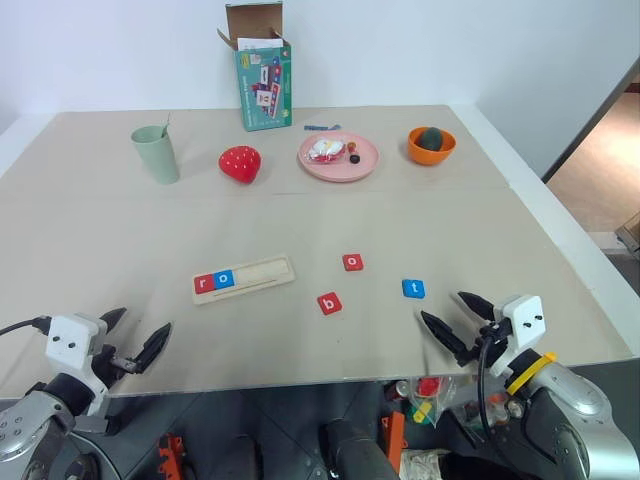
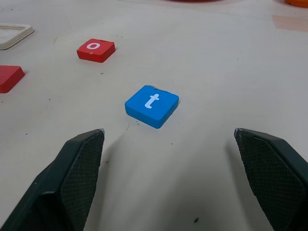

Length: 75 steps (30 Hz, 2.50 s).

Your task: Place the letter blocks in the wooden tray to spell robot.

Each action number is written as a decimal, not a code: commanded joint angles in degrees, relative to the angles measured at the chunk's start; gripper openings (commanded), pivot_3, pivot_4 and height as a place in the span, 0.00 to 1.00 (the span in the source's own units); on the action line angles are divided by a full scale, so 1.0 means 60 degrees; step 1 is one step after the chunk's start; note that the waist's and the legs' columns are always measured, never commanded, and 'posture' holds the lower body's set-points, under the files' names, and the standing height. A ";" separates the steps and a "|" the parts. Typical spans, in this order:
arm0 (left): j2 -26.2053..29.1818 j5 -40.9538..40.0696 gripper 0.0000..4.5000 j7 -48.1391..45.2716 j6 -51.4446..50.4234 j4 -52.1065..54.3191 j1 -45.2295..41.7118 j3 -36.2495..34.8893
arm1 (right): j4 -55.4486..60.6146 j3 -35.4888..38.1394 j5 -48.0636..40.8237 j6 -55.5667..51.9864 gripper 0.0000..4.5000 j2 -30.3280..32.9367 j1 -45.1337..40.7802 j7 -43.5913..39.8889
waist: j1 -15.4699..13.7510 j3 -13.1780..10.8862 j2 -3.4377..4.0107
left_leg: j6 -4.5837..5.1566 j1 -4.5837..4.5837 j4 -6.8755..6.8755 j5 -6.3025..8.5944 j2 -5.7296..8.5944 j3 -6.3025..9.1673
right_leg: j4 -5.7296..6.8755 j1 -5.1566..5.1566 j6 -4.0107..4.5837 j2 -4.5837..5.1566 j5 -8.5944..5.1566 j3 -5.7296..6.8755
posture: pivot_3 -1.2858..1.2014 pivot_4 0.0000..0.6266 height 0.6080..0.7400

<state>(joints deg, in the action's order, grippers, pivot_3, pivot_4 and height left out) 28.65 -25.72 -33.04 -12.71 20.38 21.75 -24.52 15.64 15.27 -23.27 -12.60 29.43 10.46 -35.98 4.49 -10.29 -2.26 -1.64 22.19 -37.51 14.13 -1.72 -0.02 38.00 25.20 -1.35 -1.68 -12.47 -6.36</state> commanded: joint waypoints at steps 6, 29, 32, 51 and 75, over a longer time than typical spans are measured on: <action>-0.0024 -0.0263 1.00 -0.0471 0.0456 -0.0004 -0.0269 -0.0224 | 0.0122 0.0308 -0.0109 0.0003 0.99 0.0189 -0.0063 -0.0069 | 0.0000 0.0000 0.0000 | 0.0000 -0.0001 -0.0005 -0.0001 0.0002 -0.0003 | 0.0000 -0.0002 0.0001 0.0002 0.0000 -0.0002 | 0.52 0.24 1.00; 0.2723 -0.0967 1.00 -0.1354 -0.3334 0.0929 -0.4204 0.2208 | -0.0577 -0.1533 -0.1773 -0.1848 0.99 0.1855 -0.3978 -0.3806 | 0.0007 -0.0010 -0.0002 | 0.0045 -0.0024 -0.0015 -0.0036 0.0010 -0.0002 | 0.0000 -0.0030 -0.0001 -0.0004 0.0006 -0.0004 | 0.52 0.24 1.00; 0.3011 -0.0593 1.00 -0.1747 -0.3678 0.0524 -0.5359 0.3220 | -0.1297 -0.2404 -0.1325 -0.1511 0.99 0.1836 -0.4923 -0.4758 | 0.0002 -0.0010 -0.0002 | 0.0040 -0.0005 -0.0004 -0.0027 0.0012 0.0009 | 0.0004 -0.0021 -0.0040 -0.0012 0.0034 -0.0002 | 0.52 0.24 1.00; 0.2871 0.1402 1.00 -0.3773 -0.3717 -0.1891 -0.8455 0.6563 | -0.3693 -0.3391 0.0159 0.0232 0.99 0.0621 -0.6915 -0.5551 | -0.0017 -0.0014 0.0003 | 0.0053 0.0051 -0.0012 -0.0002 0.0015 0.0066 | 0.0021 0.0010 -0.0045 -0.0017 0.0028 0.0038 | 0.52 0.24 1.00; 0.2316 0.2609 0.11 -0.4935 -0.3776 -0.2693 -0.9180 0.7408 | -0.3475 -0.3276 0.0267 0.0418 1.00 0.0636 -0.6642 -0.5293 | -0.0035 -0.0010 0.0007 | 0.0053 0.0034 -0.0040 -0.0003 0.0020 0.0072 | 0.0034 -0.0013 -0.0049 -0.0014 0.0032 0.0039 | 0.52 0.24 1.00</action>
<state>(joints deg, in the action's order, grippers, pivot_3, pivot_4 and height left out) 41.98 -10.44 -60.74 -35.33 2.38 -34.05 18.07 -7.02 -6.02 -21.60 -11.03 32.73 -29.41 -67.75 4.28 -10.35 -2.22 -1.32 22.40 -37.75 14.12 -1.60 0.41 38.21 25.12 -1.64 -1.76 -12.28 -6.12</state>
